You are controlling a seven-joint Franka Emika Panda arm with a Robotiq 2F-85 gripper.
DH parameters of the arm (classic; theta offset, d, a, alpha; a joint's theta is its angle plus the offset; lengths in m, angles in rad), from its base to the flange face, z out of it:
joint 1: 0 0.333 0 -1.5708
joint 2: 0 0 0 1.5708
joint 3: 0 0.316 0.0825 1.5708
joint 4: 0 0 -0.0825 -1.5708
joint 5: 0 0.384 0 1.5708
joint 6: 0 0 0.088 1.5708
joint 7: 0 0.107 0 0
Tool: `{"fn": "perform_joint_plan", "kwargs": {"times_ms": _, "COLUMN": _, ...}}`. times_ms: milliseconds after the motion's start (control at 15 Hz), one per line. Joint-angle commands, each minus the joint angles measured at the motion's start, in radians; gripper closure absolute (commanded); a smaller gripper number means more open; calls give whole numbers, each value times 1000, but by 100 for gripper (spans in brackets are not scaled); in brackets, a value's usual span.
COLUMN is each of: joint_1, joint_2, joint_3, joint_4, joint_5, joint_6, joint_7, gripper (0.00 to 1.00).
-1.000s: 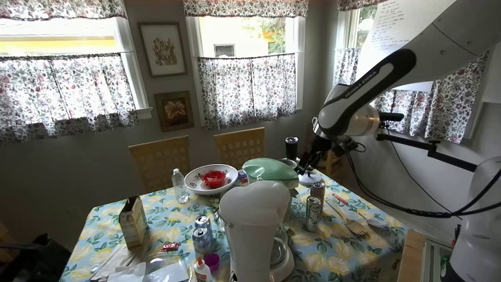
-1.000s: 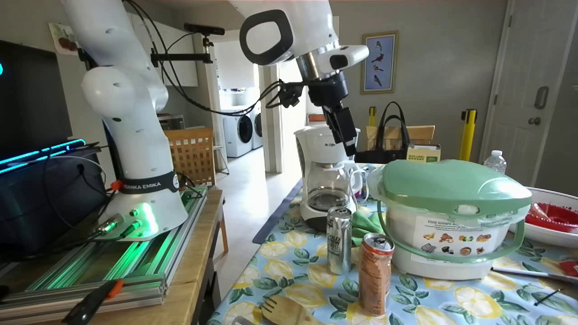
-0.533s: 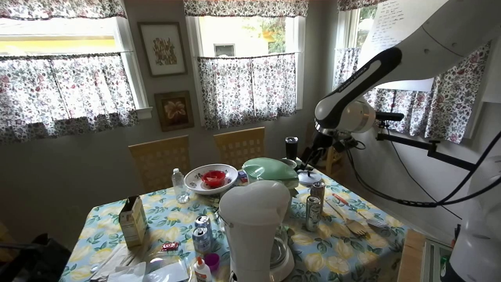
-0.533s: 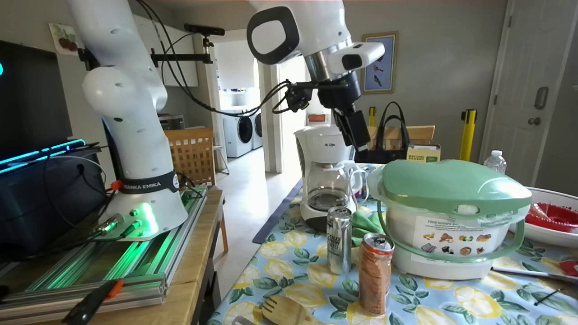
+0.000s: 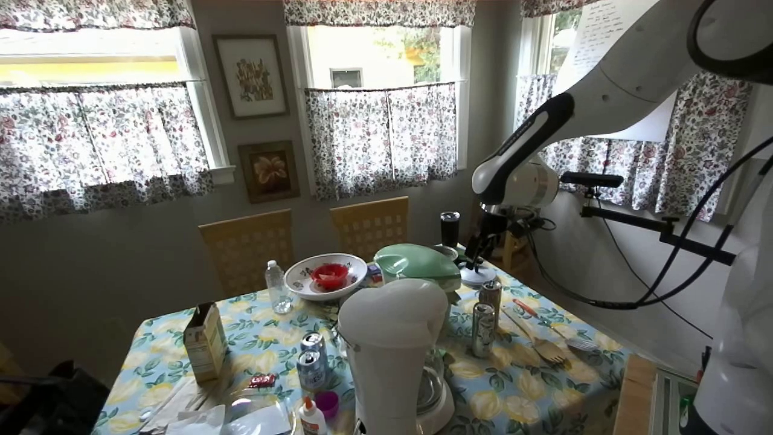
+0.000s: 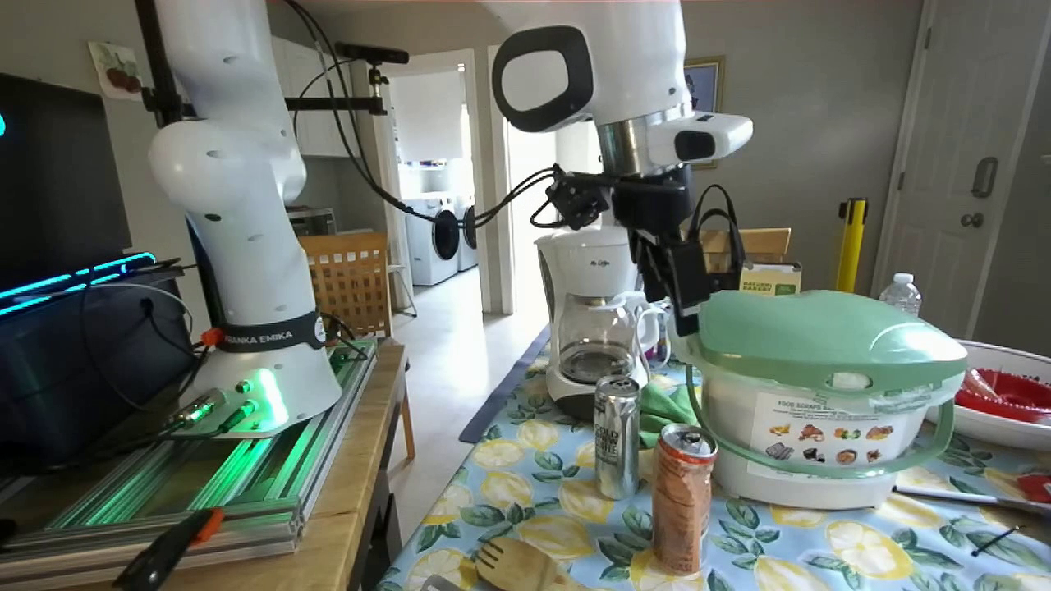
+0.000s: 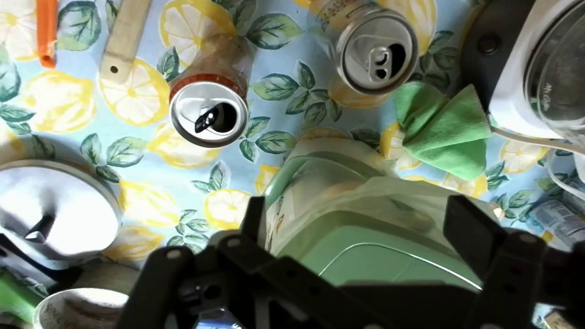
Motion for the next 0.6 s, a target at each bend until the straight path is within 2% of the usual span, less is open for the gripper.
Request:
{"fn": "perform_joint_plan", "kwargs": {"times_ms": 0, "joint_1": -136, "joint_2": 83, "joint_3": 108, "joint_4": 98, "joint_5": 28, "joint_6": -39, "joint_7": -83, "gripper": 0}}
{"fn": "perform_joint_plan", "kwargs": {"times_ms": 200, "joint_1": -220, "joint_2": 121, "joint_3": 181, "joint_4": 133, "joint_5": 124, "joint_6": -2, "joint_7": -188, "gripper": 0}}
{"fn": "perform_joint_plan", "kwargs": {"times_ms": 267, "joint_1": -219, "joint_2": 73, "joint_3": 184, "joint_4": 86, "joint_5": 37, "joint_6": -6, "joint_7": -102, "gripper": 0}}
{"fn": "perform_joint_plan", "kwargs": {"times_ms": 533, "joint_1": -243, "joint_2": 80, "joint_3": 206, "joint_4": 92, "joint_5": 44, "joint_6": -6, "joint_7": -112, "gripper": 0}}
